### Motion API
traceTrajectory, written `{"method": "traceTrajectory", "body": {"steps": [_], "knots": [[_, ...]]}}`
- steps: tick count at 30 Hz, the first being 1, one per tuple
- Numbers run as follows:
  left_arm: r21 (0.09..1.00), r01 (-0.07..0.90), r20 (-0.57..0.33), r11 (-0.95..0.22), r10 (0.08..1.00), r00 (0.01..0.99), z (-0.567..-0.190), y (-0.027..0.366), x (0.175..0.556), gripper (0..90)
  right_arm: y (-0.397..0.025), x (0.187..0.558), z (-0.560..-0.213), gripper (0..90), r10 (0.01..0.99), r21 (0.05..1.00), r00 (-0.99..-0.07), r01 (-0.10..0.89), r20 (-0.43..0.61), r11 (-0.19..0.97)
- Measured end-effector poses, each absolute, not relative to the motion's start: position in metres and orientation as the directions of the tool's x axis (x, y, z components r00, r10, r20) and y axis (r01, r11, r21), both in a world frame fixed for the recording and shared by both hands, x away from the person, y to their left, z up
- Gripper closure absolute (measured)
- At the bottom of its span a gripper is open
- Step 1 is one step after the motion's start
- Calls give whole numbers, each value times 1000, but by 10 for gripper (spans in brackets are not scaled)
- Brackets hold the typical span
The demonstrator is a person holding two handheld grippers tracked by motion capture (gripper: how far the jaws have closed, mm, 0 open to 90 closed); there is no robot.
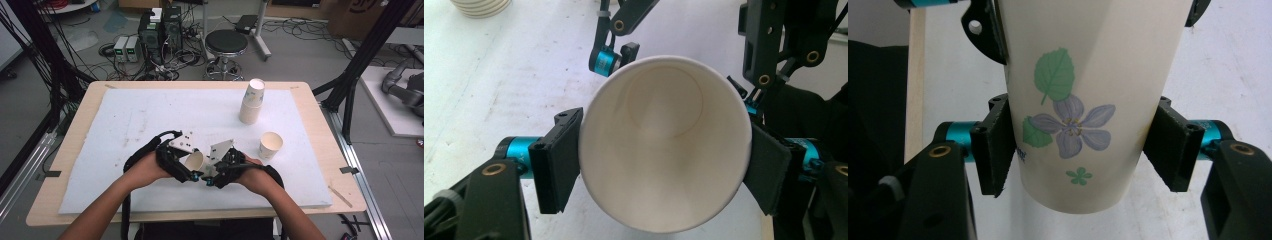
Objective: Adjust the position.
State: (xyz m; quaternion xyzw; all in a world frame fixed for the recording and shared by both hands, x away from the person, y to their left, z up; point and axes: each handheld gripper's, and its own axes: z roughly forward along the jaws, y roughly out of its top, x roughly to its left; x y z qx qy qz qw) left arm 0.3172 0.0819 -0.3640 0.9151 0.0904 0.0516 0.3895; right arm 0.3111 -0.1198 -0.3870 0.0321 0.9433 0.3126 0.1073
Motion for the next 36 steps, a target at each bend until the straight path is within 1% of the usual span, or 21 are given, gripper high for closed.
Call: {"method": "traceTrajectory", "body": {"steps": [4,6,7,11,14,23,25,32,36], "knots": [[748,140,3,-649,214,977,-365,84,318,233,-121,311,-388,363,133,602,-976,3,-172,798],[758,150,-3,-635,227,974,-364,86,318,190,-122,312,-387,365,140,605,-976,11,-167,796],[771,149,-5,-619,228,974,-364,88,319,186,-123,312,-387,364,144,605,-976,16,-164,796],[816,165,-27,-554,248,968,-366,99,319,182,-131,312,-387,365,166,608,-974,38,-156,793],[834,169,-25,-525,270,963,-368,107,318,182,-141,313,-386,365,190,618,-970,57,-152,784],[902,201,-62,-382,347,936,-375,131,318,183,-166,312,-389,365,252,666,-958,100,-136,739],[914,211,-74,-348,369,927,-377,135,319,183,-172,312,-391,364,274,680,-952,112,-135,725],[929,236,-100,-283,422,901,-393,147,319,184,-186,308,-399,359,346,750,-930,143,-120,646],[943,230,-98,-241,461,882,-401,153,318,189,-194,307,-402,354,395,802,-913,164,-96,575]]}}
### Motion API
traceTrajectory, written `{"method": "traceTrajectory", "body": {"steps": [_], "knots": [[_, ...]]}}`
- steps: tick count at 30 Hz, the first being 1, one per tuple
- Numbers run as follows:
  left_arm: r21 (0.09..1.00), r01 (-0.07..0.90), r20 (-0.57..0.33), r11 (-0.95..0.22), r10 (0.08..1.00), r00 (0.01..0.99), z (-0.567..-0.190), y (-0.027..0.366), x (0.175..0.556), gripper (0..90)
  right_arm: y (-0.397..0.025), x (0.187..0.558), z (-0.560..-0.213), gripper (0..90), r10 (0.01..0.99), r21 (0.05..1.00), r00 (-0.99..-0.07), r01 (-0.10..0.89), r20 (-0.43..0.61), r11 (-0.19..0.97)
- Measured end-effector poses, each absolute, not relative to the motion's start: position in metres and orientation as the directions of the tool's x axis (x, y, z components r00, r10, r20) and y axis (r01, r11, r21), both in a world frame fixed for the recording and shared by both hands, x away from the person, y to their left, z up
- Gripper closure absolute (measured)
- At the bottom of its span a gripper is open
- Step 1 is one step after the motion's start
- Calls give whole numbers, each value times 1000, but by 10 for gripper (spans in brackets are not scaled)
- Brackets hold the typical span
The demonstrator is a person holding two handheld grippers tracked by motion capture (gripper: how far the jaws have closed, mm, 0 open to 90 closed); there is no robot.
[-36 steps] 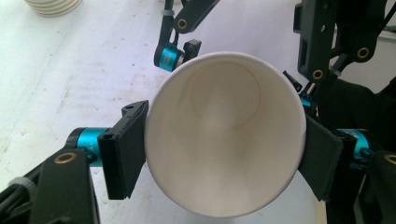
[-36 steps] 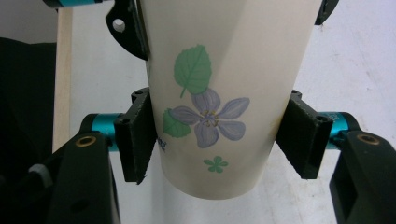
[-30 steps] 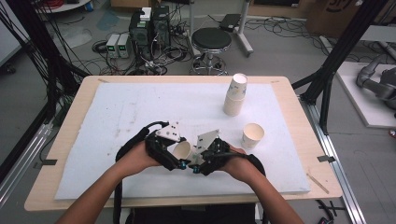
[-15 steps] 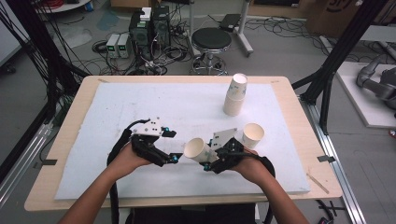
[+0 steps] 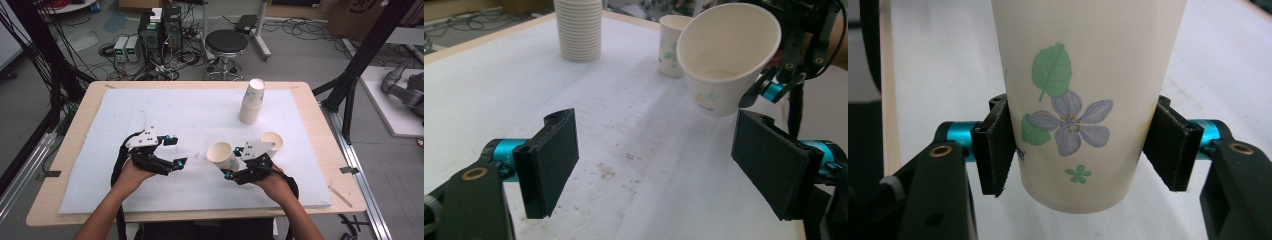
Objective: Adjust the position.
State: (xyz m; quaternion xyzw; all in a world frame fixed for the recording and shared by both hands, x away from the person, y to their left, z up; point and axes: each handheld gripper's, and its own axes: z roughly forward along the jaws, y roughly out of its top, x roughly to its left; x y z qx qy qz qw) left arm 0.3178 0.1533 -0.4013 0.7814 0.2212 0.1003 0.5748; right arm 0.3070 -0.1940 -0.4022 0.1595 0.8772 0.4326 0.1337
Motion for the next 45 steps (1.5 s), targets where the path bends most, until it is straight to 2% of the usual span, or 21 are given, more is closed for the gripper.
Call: {"method": "traceTrajectory", "body": {"steps": [12,20,31,45], "knots": [[957,237,-109,-169,546,831,-428,162,317,192,-218,310,-406,354,474,904,-880,204,2,375],[963,225,-104,-145,573,813,-432,170,316,194,-224,312,-408,354,508,932,-861,208,31,296],[975,198,-92,-96,639,764,-429,193,314,195,-226,314,-408,354,567,956,-823,189,29,225],[976,197,-92,-93,642,761,-431,196,315,195,-224,316,-405,354,583,962,-812,180,29,204]]}}
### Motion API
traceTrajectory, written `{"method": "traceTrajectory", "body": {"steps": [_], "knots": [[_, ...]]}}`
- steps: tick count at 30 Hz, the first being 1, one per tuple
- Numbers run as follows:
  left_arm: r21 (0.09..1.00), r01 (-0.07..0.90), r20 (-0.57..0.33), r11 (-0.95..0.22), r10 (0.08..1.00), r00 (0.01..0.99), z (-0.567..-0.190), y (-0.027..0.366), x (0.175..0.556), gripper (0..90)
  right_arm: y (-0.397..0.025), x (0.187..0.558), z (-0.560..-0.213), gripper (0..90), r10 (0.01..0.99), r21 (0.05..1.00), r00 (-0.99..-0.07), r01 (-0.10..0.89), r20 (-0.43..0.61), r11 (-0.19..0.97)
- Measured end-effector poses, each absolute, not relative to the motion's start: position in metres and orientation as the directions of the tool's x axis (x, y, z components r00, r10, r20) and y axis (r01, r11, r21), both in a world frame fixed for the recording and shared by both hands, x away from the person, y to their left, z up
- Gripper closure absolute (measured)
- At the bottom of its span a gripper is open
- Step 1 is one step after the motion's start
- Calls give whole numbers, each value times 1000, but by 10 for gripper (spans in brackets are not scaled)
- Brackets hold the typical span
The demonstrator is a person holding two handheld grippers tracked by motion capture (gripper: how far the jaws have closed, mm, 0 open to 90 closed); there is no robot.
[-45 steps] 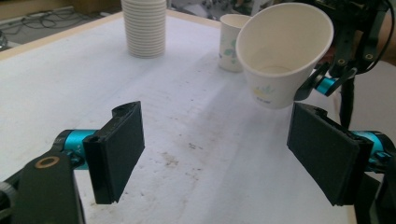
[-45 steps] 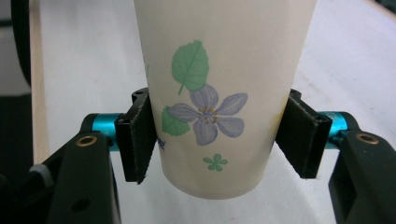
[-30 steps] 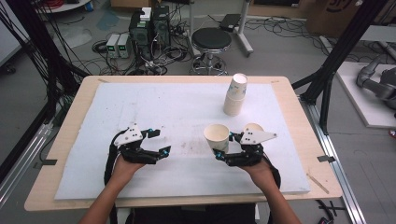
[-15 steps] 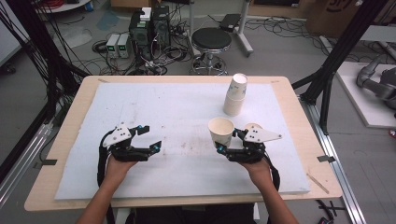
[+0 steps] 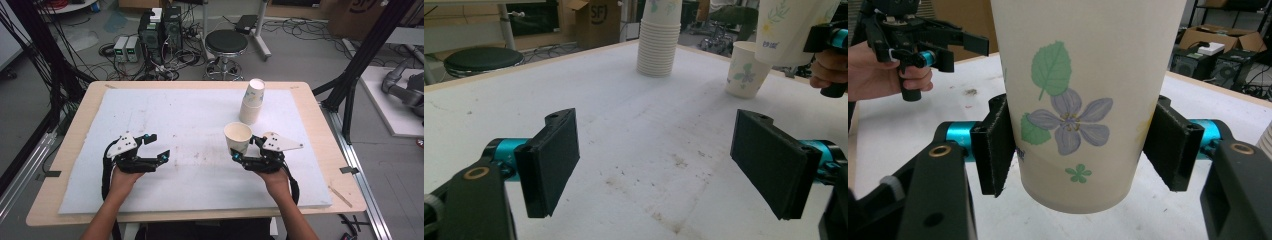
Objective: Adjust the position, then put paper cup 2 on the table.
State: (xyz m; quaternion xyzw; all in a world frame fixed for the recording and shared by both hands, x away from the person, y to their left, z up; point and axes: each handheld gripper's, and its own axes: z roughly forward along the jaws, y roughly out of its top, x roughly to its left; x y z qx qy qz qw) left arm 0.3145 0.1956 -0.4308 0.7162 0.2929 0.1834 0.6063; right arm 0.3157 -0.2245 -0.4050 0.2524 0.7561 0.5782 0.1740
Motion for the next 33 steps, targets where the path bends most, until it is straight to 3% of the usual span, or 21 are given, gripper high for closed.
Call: {"method": "traceTrajectory", "body": {"steps": [22,33], "knots": [[975,201,-92,-94,656,749,-431,204,314,191,-178,342,-413,354,592,954,-805,211,46,213],[974,202,-88,-102,650,755,-431,203,314,191,-162,360,-430,354,655,947,-752,257,72,191]]}}
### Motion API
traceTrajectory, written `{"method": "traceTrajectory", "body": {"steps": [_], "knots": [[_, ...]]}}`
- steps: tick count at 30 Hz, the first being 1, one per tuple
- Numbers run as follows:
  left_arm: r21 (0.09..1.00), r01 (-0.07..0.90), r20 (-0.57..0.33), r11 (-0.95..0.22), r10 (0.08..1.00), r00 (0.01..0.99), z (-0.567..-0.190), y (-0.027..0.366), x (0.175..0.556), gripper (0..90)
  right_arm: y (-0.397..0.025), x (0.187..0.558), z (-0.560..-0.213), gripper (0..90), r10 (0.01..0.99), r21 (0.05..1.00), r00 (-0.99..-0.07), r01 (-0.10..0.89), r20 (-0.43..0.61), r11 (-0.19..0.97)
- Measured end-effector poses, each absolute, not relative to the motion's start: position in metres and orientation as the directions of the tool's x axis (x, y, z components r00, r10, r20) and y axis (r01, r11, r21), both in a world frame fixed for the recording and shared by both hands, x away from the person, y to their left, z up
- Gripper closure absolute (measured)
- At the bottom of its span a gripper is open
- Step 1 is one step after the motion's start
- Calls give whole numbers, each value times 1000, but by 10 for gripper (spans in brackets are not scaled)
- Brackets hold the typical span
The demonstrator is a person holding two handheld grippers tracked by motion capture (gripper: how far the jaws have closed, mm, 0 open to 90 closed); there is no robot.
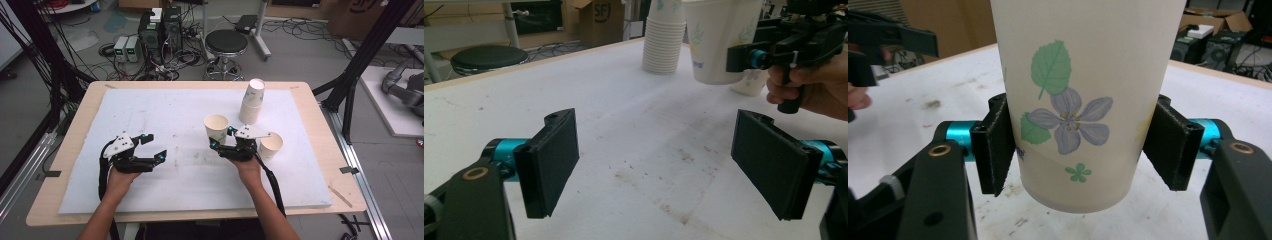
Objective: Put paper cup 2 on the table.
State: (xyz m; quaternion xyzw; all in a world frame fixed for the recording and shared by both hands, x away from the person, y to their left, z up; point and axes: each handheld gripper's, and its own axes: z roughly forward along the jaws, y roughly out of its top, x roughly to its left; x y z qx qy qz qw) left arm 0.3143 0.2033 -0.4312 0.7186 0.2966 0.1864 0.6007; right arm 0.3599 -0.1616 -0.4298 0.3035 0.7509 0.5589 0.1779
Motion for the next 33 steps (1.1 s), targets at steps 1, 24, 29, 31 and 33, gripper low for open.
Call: {"method": "traceTrajectory", "body": {"steps": [1,24,29,31,33], "knots": [[974,203,-89,-103,650,755,-431,203,314,191,-161,362,-432,354,659,947,-748,261,75,189],[970,214,-90,-117,645,759,-434,201,315,191,-133,377,-451,345,697,827,-717,386,-11,410],[970,215,-91,-116,646,758,-434,201,315,191,-131,375,-451,346,691,811,-722,387,-30,439],[969,218,-92,-117,648,756,-434,202,315,191,-132,375,-450,346,692,804,-722,398,-23,441],[969,216,-90,-118,648,756,-434,202,315,192,-133,375,-449,346,688,796,-725,397,-33,456]]}}
